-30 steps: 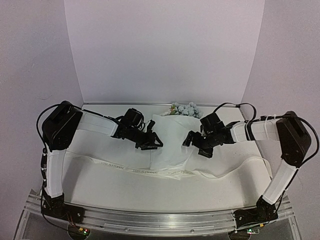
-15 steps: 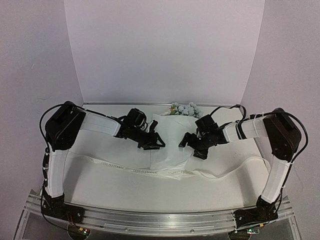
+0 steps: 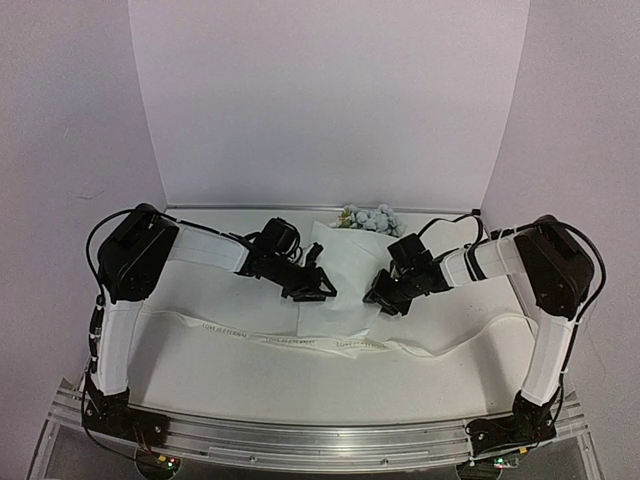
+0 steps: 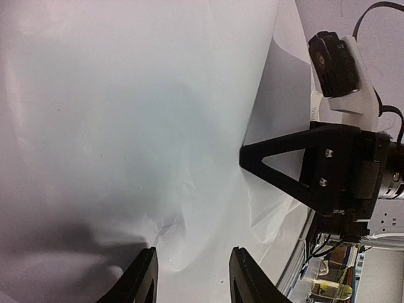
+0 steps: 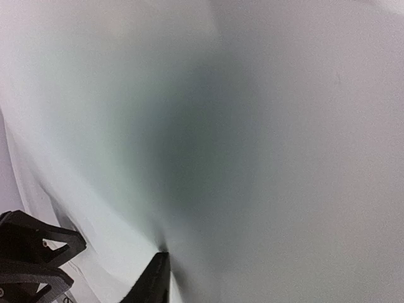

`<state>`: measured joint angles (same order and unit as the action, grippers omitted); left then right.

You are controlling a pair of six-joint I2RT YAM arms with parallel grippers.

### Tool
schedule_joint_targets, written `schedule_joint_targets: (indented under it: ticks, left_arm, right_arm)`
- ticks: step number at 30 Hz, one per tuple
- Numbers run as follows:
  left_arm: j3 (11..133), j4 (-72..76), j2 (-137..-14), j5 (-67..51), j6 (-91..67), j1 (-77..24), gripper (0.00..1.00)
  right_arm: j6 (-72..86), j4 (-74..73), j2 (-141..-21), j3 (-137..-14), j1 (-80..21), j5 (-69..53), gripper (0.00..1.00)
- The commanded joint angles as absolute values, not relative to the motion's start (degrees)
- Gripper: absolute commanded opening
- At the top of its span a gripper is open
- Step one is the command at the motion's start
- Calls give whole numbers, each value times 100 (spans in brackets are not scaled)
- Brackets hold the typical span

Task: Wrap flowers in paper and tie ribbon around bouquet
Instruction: Move the folded bouquet to the center of the board.

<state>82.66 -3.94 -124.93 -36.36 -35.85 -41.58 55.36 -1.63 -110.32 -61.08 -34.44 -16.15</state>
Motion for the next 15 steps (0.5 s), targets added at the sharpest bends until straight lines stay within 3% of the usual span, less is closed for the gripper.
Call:
schedule_joint_targets:
  ticks: [1, 4, 15]
  left_arm:
    - [8384, -637, -11974, -3617, -3346, -4159, 42]
    - [8071, -887, -11497, -3418, -3152, -4155, 44]
    - [5949, -735, -10153, -2608, -2923, -4056, 41]
  right_arm:
    - [5693, -207, -11155, -6241, -3439, -1605, 10]
    - [5787, -445, -11186, -6447, -3402, -1605, 0]
    - [5760, -1402, -11493, -7427, -3214, -1572, 0]
